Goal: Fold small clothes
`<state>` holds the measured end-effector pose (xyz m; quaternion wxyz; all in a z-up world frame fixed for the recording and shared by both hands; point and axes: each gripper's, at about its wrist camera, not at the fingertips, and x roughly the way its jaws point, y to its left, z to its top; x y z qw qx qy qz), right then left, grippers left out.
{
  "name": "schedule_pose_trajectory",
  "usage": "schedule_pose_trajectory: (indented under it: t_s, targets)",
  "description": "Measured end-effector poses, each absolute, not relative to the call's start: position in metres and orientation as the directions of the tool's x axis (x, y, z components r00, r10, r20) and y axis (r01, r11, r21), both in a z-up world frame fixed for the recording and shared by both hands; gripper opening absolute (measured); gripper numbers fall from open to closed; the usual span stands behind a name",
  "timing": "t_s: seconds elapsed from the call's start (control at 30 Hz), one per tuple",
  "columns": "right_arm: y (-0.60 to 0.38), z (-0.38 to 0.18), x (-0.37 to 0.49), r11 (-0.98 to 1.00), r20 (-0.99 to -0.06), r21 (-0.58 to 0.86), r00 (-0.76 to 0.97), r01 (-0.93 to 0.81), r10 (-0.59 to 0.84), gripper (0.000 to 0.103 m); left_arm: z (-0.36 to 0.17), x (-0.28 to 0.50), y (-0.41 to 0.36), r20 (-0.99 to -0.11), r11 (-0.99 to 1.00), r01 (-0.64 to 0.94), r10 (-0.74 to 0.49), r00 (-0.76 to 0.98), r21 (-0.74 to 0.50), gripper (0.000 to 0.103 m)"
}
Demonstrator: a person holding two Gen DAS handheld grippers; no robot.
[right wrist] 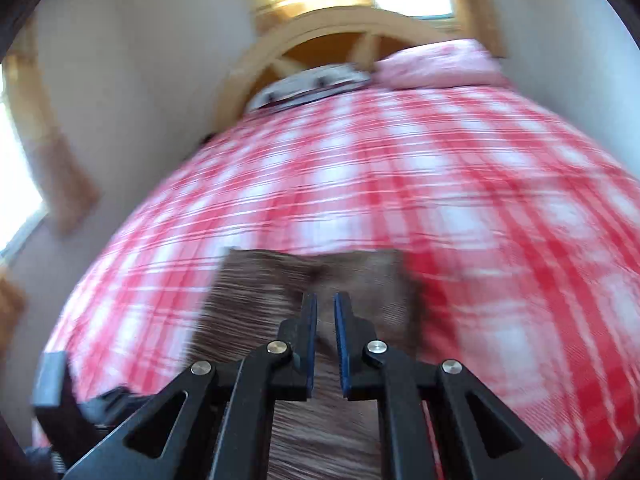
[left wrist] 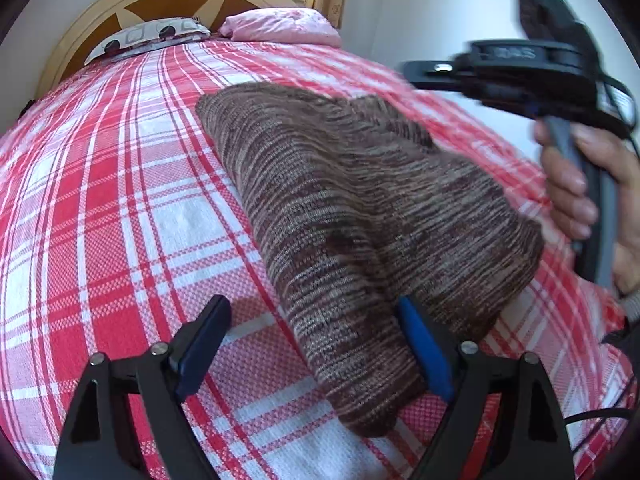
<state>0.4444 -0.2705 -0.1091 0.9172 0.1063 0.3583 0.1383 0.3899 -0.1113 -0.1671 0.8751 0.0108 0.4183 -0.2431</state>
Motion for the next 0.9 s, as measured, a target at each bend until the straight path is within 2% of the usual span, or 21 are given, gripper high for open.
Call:
schedule_pose_trajectory:
  t_s: [0.07,0.1,0.17,0.2,0.3,0.43,0.57,0.63,0.67,0.73,0.9]
  targets:
    - [-0.258,-0.119,0.467,0.912,-0.659,0.341,0.633,-0.230,0.406,0.009,-0.165,0.390,-0.102,-0.718,0.894,0.398,-0.416,0.559,-0.208,0.090]
    - [-0.257,-0.129,0.480,0.915,-0.693,0.349,0.601,-0.204,0.398,0.009,-0.166,0.391,-0.098,-0.720,0.899,0.378,-0.411,0.560,-0.219,0.098]
    - [-0.272,-0.158,0.508,0.952,-0.780,0.301,0.560,-0.057,0.280,0.009,-0.172,0.396,-0.097,-0.754,0.910,0.348,-0.388,0.530,-0.224,0.099]
    - [-0.282,-0.168,0.515,0.951,-0.792,0.309,0.550,-0.013,0.265,0.009,-0.172,0.395,-0.103,-0.763,0.916,0.354,-0.364,0.534,-0.190,0.101]
    - [-0.309,-0.175,0.520,0.921,-0.765,0.388,0.569,0.032,0.302,0.009,-0.174,0.390,-0.121,-0.786,0.928,0.367,-0.276,0.554,-0.067,0.103]
    - [-0.301,-0.151,0.499,0.966,-0.754,0.257,0.629,0.014,0.191,0.009,-0.173,0.391,-0.112,-0.776,0.929,0.352,-0.305,0.552,-0.115,0.103]
    - [-0.282,-0.128,0.451,0.937,-0.670,0.318,0.665,-0.144,0.330,0.009,-0.174,0.386,-0.112,-0.779,0.931,0.353,-0.288,0.557,-0.092,0.103]
    - [-0.260,-0.132,0.429,0.929,-0.689,0.267,0.624,-0.256,0.369,0.014,-0.175,0.386,-0.112,-0.779,0.931,0.352,-0.289,0.556,-0.094,0.103]
    - [-0.256,-0.138,0.420,0.932,-0.709,0.233,0.608,-0.276,0.357,0.020,-0.175,0.387,-0.111,-0.780,0.931,0.351,-0.290,0.555,-0.096,0.103]
    - [-0.254,-0.157,0.413,0.952,-0.768,0.156,0.575,-0.262,0.283,0.022,-0.175,0.388,-0.112,-0.781,0.932,0.351,-0.283,0.556,-0.087,0.103]
    - [-0.282,-0.170,0.396,0.935,-0.728,0.250,0.588,-0.252,0.353,0.022,-0.173,0.387,-0.113,-0.784,0.933,0.350,-0.276,0.557,-0.080,0.103]
